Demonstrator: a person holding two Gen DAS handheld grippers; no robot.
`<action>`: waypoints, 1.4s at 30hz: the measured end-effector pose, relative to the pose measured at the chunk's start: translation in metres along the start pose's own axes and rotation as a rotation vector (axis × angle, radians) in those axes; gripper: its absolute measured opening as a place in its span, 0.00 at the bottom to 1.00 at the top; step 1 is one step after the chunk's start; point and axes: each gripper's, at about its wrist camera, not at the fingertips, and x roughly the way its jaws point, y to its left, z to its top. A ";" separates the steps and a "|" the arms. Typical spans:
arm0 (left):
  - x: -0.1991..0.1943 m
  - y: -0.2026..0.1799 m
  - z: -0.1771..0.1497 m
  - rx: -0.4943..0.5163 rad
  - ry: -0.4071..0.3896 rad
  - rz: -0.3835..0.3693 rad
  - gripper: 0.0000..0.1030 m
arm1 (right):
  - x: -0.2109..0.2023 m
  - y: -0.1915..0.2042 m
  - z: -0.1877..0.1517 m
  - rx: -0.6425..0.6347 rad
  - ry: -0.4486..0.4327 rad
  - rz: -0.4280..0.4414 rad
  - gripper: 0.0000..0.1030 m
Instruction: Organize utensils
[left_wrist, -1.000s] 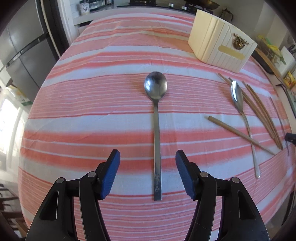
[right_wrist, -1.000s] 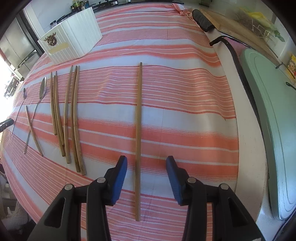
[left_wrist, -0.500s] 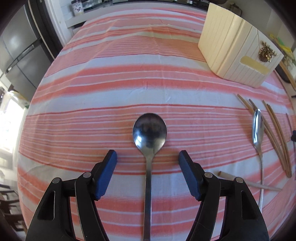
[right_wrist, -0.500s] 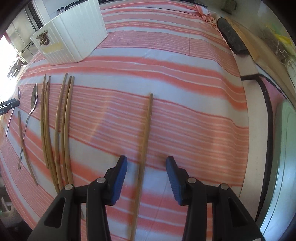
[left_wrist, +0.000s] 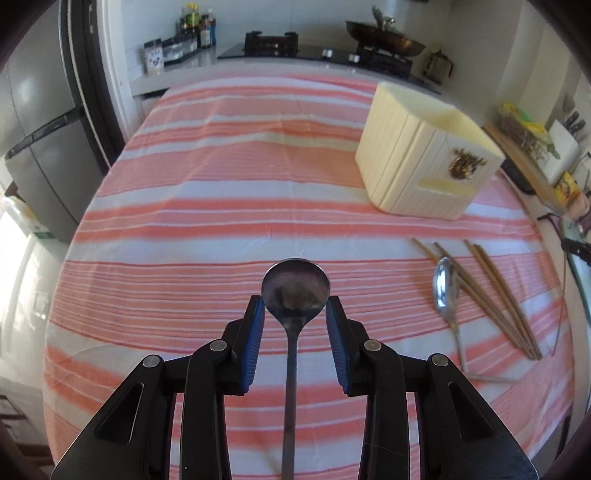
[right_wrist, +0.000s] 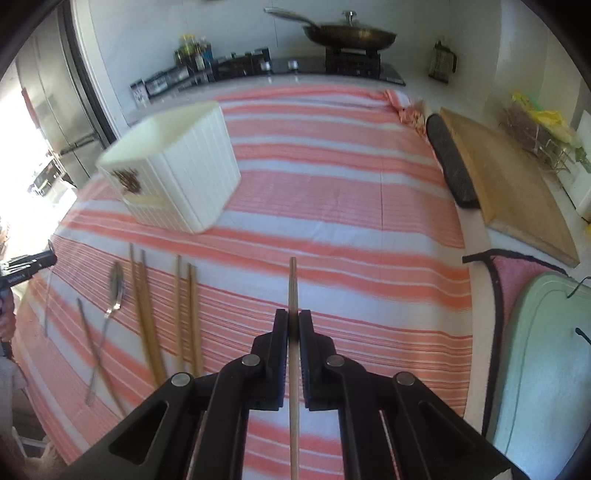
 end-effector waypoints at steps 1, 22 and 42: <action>-0.012 -0.003 -0.001 0.003 -0.026 -0.012 0.33 | -0.019 -0.002 -0.004 -0.002 -0.035 0.010 0.06; -0.093 -0.016 0.020 0.014 -0.184 -0.139 0.00 | -0.119 0.065 0.032 -0.047 -0.396 0.049 0.06; 0.060 -0.188 0.019 0.675 0.130 -0.199 0.61 | -0.127 0.040 -0.018 0.022 -0.359 0.092 0.06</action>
